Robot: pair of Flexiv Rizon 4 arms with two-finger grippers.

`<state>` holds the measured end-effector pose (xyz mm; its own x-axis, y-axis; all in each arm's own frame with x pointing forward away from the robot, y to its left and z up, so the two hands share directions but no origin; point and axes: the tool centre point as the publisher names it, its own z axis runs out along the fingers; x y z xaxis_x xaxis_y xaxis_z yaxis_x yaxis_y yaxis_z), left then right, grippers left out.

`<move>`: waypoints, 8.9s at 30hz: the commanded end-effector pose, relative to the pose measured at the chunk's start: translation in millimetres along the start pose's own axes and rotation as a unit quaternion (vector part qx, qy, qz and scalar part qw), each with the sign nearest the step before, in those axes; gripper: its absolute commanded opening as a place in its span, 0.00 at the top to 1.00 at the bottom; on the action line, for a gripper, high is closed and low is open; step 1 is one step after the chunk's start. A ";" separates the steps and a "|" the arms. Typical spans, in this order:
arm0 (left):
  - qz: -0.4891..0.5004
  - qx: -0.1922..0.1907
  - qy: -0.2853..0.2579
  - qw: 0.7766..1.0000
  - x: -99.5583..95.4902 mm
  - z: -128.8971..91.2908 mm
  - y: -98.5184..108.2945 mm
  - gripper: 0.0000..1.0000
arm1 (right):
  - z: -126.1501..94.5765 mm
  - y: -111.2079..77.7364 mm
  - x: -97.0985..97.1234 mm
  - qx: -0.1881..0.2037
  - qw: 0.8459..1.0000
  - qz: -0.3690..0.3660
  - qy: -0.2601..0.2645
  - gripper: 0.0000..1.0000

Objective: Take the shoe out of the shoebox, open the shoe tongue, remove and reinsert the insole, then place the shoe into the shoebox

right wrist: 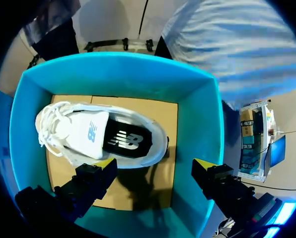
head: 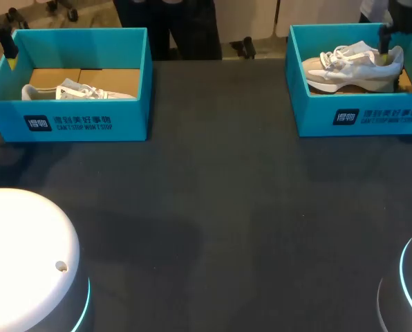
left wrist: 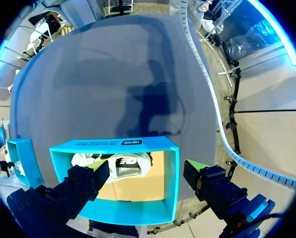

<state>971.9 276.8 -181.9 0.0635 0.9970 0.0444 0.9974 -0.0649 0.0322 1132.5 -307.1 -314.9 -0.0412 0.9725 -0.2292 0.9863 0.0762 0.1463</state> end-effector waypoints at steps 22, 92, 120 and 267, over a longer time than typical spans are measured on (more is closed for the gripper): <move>0.000 0.000 0.001 1.000 0.1 -0.6 -0.2 0.00 | 41.9 17.1 1.0 0.065 0.998 -0.011 0.023 0.11; 0.000 0.000 0.001 1.000 0.1 -0.6 -0.2 0.00 | 40.0 10.6 -28.2 0.091 0.994 0.041 0.037 1.00; 0.000 0.000 0.001 1.000 0.1 -0.6 -0.2 0.00 | -99.2 11.9 -62.4 0.033 0.997 0.076 0.008 1.00; 0.000 0.000 0.001 1.000 0.1 -0.6 -0.2 0.00 | -163.2 -419.3 427.7 0.004 0.999 0.037 0.003 1.00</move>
<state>971.9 276.7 -181.7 0.0636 0.9970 0.0447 0.9974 -0.0651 0.0322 673.1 111.3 -304.4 0.0296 0.9763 -0.2143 0.9876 0.0044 0.1566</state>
